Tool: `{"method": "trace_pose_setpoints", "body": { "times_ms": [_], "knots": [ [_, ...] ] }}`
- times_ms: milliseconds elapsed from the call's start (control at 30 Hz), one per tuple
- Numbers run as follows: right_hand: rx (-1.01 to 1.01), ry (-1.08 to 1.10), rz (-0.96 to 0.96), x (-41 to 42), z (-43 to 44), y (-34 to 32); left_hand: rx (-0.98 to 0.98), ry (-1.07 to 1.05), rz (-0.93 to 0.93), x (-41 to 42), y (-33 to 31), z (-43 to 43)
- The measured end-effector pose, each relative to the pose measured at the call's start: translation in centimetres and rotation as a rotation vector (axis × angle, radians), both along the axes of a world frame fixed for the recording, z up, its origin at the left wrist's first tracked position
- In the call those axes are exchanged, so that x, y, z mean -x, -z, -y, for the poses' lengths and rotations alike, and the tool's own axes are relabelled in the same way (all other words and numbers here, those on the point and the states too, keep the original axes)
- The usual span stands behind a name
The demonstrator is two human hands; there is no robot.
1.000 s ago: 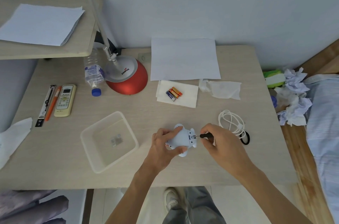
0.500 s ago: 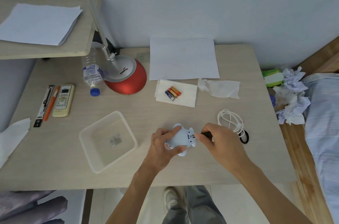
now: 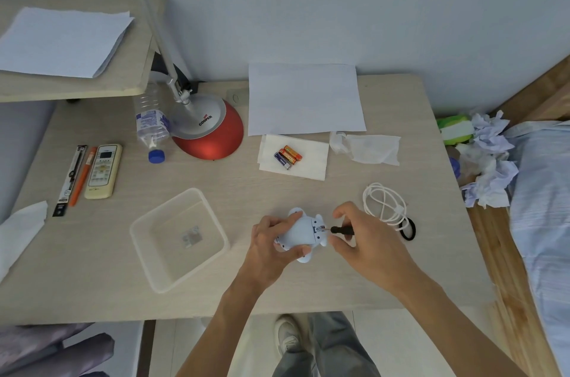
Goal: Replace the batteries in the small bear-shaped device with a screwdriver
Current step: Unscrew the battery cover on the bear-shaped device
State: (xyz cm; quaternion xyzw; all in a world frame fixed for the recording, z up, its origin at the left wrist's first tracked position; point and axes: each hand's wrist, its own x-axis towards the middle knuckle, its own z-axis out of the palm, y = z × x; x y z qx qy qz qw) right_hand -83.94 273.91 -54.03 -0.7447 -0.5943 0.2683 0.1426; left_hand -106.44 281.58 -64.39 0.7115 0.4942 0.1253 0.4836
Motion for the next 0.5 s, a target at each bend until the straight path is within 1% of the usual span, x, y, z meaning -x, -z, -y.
{"method": "trace_pose_setpoints", "body": {
  "times_ms": [67, 233, 400, 500],
  "knots": [
    [-0.017, -0.003, 0.003, 0.06, 0.22, 0.09, 0.005, -0.003, 0.006, 0.05, -0.04, 0.01],
    [-0.048, 0.02, 0.113, 0.03, -0.17, -0.01, -0.003, 0.003, 0.003, 0.08, 0.03, -0.04],
    [0.016, -0.027, 0.017, 0.52, -0.21, -0.68, -0.003, -0.003, 0.019, 0.05, 0.11, 0.03],
    [0.008, -0.001, 0.073, 0.68, -0.1, -0.43, 0.001, -0.005, 0.024, 0.11, 0.31, -0.07]
  ]
}}
